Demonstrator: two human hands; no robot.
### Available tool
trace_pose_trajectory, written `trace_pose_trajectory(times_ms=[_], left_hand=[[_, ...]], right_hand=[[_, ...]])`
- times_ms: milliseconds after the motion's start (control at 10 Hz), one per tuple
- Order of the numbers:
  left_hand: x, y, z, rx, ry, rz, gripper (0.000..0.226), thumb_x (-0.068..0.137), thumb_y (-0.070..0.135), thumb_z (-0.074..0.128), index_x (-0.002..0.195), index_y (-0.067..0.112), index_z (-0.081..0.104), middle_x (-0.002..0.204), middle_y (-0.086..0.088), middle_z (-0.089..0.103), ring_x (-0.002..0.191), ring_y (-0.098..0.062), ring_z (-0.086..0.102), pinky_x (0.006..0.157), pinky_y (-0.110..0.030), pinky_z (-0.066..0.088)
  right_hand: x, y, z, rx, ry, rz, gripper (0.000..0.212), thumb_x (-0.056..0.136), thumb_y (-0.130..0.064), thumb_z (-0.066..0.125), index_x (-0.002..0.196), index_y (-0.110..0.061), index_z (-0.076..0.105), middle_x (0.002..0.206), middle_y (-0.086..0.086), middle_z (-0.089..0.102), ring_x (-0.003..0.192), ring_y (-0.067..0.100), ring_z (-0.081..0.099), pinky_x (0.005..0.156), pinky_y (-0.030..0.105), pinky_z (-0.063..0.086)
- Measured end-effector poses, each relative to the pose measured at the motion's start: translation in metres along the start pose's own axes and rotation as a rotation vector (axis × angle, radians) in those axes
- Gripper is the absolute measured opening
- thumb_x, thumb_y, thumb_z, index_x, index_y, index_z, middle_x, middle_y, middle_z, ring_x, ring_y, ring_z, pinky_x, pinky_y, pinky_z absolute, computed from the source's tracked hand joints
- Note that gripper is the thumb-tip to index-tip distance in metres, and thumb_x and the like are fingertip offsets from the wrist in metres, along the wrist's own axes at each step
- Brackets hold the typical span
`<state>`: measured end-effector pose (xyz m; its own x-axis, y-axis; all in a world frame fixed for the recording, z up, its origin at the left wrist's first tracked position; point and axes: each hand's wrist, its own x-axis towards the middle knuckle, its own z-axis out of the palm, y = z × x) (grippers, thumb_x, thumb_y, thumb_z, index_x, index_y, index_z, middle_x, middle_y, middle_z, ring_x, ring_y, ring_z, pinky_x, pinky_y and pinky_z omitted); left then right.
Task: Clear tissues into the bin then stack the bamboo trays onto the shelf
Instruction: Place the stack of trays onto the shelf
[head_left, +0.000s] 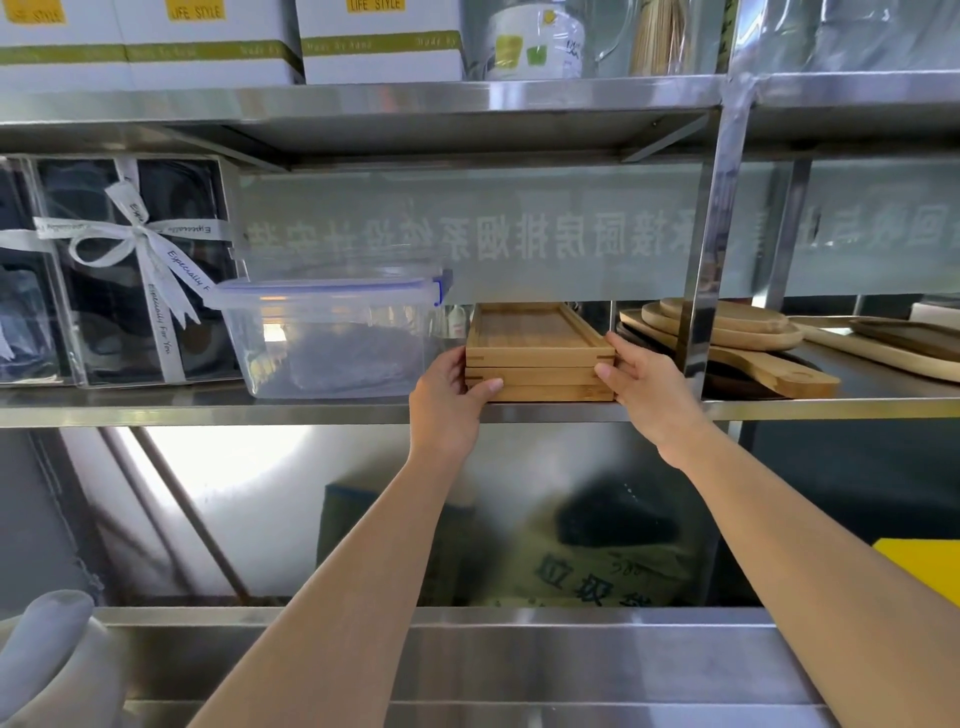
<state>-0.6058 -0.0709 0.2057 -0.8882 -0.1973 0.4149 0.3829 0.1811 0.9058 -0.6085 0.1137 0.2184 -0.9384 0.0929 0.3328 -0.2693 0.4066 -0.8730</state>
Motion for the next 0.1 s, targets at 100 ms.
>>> trace_pose_trajectory(times_ms=[100], left_hand=[[-0.0113, 0.0067, -0.0031, 0.138, 0.003, 0.062, 0.05, 0.087, 0.029, 0.062, 0.132, 0.015, 0.046, 0.129, -0.001, 0.057, 0.121, -0.02, 0.052, 0.106, -0.037, 0.041]], right_hand=[[-0.0107, -0.0041, -0.0032, -0.017, 0.04, -0.058, 0.05, 0.095, -0.021, 0.044, 0.142, -0.014, 0.029, 0.14, 0.007, 0.047, 0.13, 0.021, 0.043, 0.111, 0.043, 0.032]])
